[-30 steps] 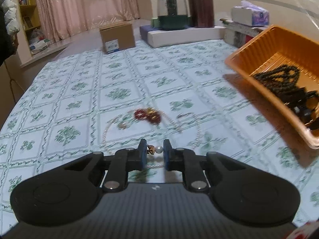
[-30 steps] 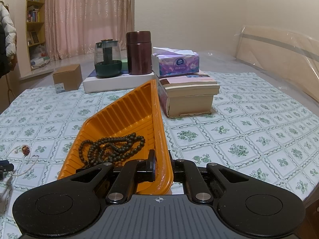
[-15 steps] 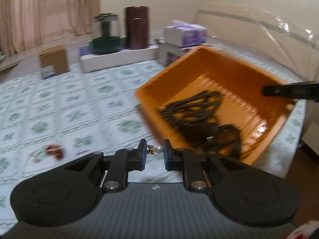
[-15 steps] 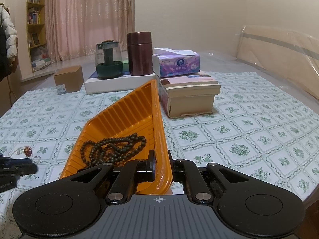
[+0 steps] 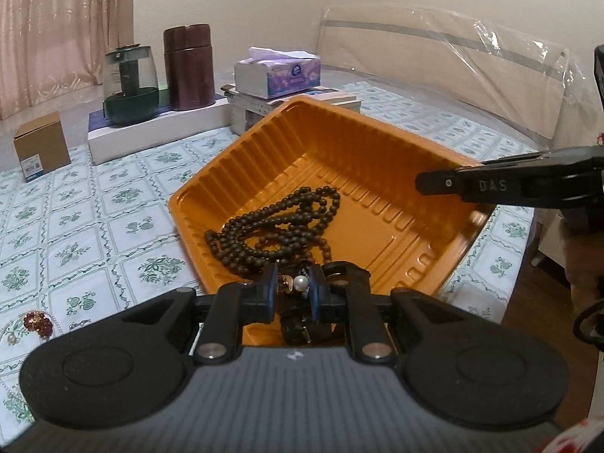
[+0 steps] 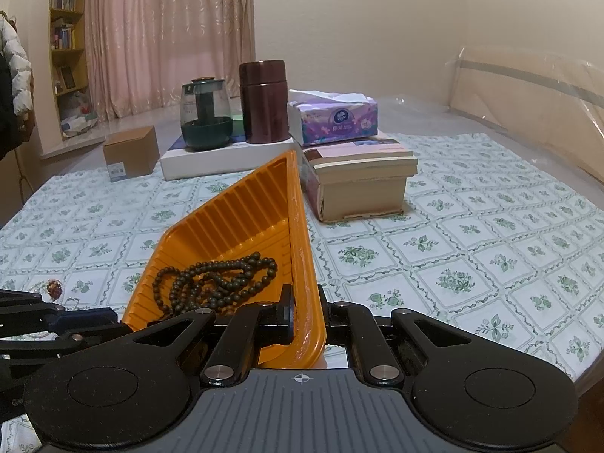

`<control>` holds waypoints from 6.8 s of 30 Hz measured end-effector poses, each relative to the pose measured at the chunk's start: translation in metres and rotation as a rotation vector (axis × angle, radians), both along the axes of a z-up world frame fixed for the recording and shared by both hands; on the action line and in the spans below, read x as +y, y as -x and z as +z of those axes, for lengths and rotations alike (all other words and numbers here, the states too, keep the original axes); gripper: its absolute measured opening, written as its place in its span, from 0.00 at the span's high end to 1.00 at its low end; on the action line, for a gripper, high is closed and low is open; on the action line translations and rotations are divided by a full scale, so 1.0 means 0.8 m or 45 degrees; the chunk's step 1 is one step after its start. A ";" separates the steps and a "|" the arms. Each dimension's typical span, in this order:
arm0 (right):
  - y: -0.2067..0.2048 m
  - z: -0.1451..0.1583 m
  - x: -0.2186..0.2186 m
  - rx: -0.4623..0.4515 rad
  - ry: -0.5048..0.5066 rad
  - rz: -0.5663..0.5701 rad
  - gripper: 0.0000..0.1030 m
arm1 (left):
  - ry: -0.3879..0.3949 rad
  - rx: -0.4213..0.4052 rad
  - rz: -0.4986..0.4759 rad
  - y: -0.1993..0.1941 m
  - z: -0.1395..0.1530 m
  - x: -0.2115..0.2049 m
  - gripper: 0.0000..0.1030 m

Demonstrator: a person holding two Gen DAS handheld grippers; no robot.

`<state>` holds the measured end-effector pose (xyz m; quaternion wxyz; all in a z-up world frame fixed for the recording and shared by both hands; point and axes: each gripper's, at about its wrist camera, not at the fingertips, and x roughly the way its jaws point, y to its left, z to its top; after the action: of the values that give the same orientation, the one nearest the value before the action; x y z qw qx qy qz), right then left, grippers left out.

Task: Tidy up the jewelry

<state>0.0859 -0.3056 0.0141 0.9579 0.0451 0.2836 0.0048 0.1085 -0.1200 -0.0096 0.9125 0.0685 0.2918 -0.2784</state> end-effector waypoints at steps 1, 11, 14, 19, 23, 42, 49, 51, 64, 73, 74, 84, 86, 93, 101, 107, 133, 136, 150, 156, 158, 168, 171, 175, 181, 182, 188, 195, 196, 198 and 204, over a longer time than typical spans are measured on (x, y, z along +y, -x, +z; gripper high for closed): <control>0.000 0.000 0.000 0.000 -0.001 0.000 0.92 | 0.001 0.000 -0.003 0.000 0.000 -0.001 0.85; -0.001 -0.001 -0.001 0.000 -0.004 -0.001 0.92 | -0.003 -0.017 -0.009 0.003 -0.003 -0.010 0.70; -0.001 -0.001 -0.002 0.000 -0.005 -0.001 0.92 | -0.005 -0.024 0.026 0.004 -0.002 0.004 0.70; 0.000 -0.001 -0.002 0.000 -0.005 -0.002 0.92 | -0.017 -0.010 0.145 0.002 -0.004 0.048 0.70; -0.001 -0.001 -0.002 0.001 -0.004 -0.002 0.92 | -0.039 -0.008 0.256 0.001 -0.006 0.092 0.70; -0.002 -0.002 -0.001 0.007 0.020 -0.008 0.92 | -0.180 -0.039 0.698 -0.052 -0.046 0.249 0.70; -0.002 -0.003 -0.002 0.015 0.016 -0.013 0.92 | -0.209 -0.013 0.676 -0.083 -0.068 0.248 0.71; -0.002 -0.003 -0.002 0.016 0.016 -0.015 0.92 | -0.216 -0.002 0.659 -0.089 -0.074 0.245 0.75; -0.005 -0.005 -0.003 0.023 0.023 -0.019 0.93 | -0.231 0.002 0.691 -0.099 -0.083 0.246 0.92; -0.004 -0.005 -0.002 0.018 0.022 -0.016 0.93 | -0.173 0.000 0.675 -0.076 -0.063 0.234 0.93; -0.004 -0.005 -0.002 0.017 0.023 -0.016 0.93 | -0.158 0.001 0.663 -0.072 -0.058 0.229 0.93; -0.002 -0.004 -0.001 0.014 0.019 -0.014 0.92 | 0.021 -0.023 0.359 -0.017 -0.022 0.117 0.93; -0.001 -0.004 -0.001 0.013 0.016 -0.014 0.92 | 0.051 -0.029 0.300 -0.010 -0.015 0.094 0.93; 0.000 -0.003 -0.002 0.008 0.005 -0.011 0.92 | 0.083 -0.045 0.130 0.007 -0.001 0.025 0.93; -0.001 -0.004 -0.005 0.009 -0.011 -0.010 0.92 | 0.062 -0.034 0.054 0.011 -0.006 -0.006 0.93; 0.000 -0.005 -0.005 0.009 -0.018 -0.010 0.92 | 0.055 -0.010 0.039 0.009 -0.011 -0.013 0.80; -0.001 -0.006 -0.005 0.012 -0.006 -0.014 0.92 | -0.090 -0.010 0.649 -0.031 -0.033 0.201 0.79; -0.001 -0.006 -0.005 0.013 0.000 -0.015 0.92 | -0.093 0.005 0.675 -0.045 -0.042 0.210 0.79; -0.004 -0.008 -0.004 0.027 0.016 -0.023 0.93 | -0.058 0.114 0.717 -0.102 -0.075 0.215 0.80; -0.004 -0.008 -0.003 0.028 0.020 -0.025 0.93 | -0.056 0.095 0.706 -0.093 -0.073 0.223 0.96; -0.005 -0.008 -0.003 0.027 0.023 -0.023 0.93 | -0.057 0.083 0.709 -0.088 -0.069 0.226 0.96; -0.001 -0.006 0.001 0.015 0.027 -0.016 0.93 | -0.049 0.030 0.693 -0.059 -0.030 0.246 0.96; -0.001 -0.005 0.002 0.013 0.030 -0.015 0.93 | -0.038 0.009 0.672 -0.054 -0.012 0.248 0.96; -0.001 -0.005 0.002 0.012 0.030 -0.015 0.92 | -0.035 -0.027 0.633 -0.049 0.013 0.243 0.96; -0.001 -0.005 0.002 0.012 0.028 -0.015 0.92 | -0.005 -0.052 0.566 -0.042 0.045 0.227 0.96; -0.001 -0.005 0.003 0.012 0.027 -0.015 0.92 | 0.005 -0.055 0.550 -0.040 0.049 0.224 0.96; 0.001 -0.002 0.005 0.008 0.021 -0.012 0.92 | 0.052 -0.062 0.439 -0.032 0.068 0.186 0.96; 0.001 -0.002 0.004 0.007 0.013 -0.012 0.92 | 0.114 -0.042 0.257 -0.020 0.076 0.116 0.96; 0.001 -0.002 0.004 0.007 0.012 -0.012 0.92 | 0.121 -0.037 0.231 -0.019 0.076 0.106 0.96; 0.001 -0.002 0.003 0.007 0.011 -0.012 0.92 | 0.129 -0.030 0.177 -0.016 0.075 0.084 0.96; 0.001 -0.003 0.003 0.007 0.008 -0.012 0.92 | 0.138 -0.005 0.028 -0.006 0.068 0.028 0.96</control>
<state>0.0848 -0.3033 0.0121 0.9572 0.0433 0.2861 -0.0010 0.1130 -0.0974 0.0451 0.9184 0.0164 0.2753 -0.2837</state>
